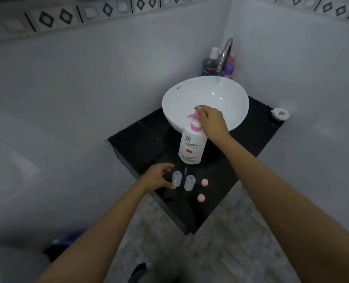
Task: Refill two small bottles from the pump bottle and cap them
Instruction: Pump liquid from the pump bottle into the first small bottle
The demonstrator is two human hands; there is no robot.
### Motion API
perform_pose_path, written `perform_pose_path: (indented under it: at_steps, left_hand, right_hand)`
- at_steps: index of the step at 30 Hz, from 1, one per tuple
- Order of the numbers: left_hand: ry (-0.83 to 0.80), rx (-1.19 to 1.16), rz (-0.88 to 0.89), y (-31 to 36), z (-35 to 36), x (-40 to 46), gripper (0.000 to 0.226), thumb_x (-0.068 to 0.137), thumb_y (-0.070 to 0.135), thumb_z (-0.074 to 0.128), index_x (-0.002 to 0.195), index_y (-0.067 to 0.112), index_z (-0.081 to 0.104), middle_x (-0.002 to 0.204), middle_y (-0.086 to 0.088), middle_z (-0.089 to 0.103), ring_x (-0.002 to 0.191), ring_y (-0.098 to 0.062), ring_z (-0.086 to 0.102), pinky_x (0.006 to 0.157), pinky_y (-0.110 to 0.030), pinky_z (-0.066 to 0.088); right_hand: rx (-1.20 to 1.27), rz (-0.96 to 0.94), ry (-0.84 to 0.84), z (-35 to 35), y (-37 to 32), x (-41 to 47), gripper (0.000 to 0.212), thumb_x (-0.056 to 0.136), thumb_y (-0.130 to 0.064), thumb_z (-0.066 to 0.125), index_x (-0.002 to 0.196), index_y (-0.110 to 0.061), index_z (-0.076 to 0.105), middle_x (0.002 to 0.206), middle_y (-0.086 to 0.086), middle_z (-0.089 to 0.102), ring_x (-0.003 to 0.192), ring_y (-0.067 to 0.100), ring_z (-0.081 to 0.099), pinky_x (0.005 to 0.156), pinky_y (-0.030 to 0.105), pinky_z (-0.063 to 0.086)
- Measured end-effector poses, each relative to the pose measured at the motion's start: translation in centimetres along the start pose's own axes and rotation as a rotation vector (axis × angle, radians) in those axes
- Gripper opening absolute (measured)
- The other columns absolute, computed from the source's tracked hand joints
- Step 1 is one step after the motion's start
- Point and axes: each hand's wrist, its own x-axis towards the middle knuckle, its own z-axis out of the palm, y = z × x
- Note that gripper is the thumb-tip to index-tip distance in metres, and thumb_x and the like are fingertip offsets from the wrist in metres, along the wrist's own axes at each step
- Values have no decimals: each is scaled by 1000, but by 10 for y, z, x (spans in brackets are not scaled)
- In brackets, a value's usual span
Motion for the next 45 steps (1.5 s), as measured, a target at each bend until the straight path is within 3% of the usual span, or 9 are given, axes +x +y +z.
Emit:
perform_pose_path:
  at_steps: [8,13,16,21,24,27,34,42,45]
  left_hand:
    - [75,-59,82,1,20,6,52,68,6,81,116,12,64,109,5,63,98,-8,57,79,-8,41]
    - [131,-88,63,-5,27,13,44,72,14,79,114,14,66,110,-1,67,102,-15,63,87,-20,48]
    - [204,-141,58,2,25,12,44,79,19,74,120,15,60,115,-3,65,105,-14,62,95,-31,50]
    - [329,-48,228,49,-5,12,37,86,28,64,122,19,57,109,3,56,98,-10,56,82,-19,45]
    - [371,52,310,75,-25,12,38,89,35,60,124,21,55,106,1,53,94,-9,54,73,-14,39]
    - [380,57,339,90,-39,16,45,90,39,56,131,24,50,109,-2,51,96,-11,53,74,-16,39]
    - [401,86,382,92,-59,25,48,89,46,53,134,29,48,112,-3,51,97,-10,50,72,-13,36]
    - [401,43,448,99,-67,18,49,89,41,55,135,27,48,113,0,48,103,-10,47,78,-8,33]
    - [446,14,465,103,-65,17,49,87,39,60,132,23,53,109,4,49,101,-9,49,79,-8,35]
  right_hand:
    - [27,-26,12,-1,3,2,37,100,-29,35,116,-10,62,106,8,72,100,23,62,91,37,49]
    - [54,-43,30,0,6,2,35,100,-26,36,114,-9,63,107,9,70,97,22,62,84,33,46]
    - [64,-49,8,0,7,5,32,97,-25,36,99,-12,65,97,8,73,91,23,64,82,38,51]
    - [83,22,19,0,3,18,29,85,-18,41,74,0,61,80,17,69,74,23,63,68,36,48]
    - [179,80,-7,1,-6,25,36,89,-20,44,75,7,64,74,16,72,70,12,68,69,31,50]
    - [216,141,-51,4,-9,29,37,94,-20,44,74,1,69,67,3,70,66,7,62,69,19,46]
    - [233,207,-74,6,-10,33,34,88,-9,44,76,9,71,61,-3,66,67,15,55,65,25,44]
    - [212,199,-17,11,-9,33,36,92,-12,43,67,-7,69,61,-6,63,66,14,56,67,24,43]
    - [193,197,-29,10,-11,33,35,91,-11,43,73,0,72,60,-6,60,64,13,52,63,24,41]
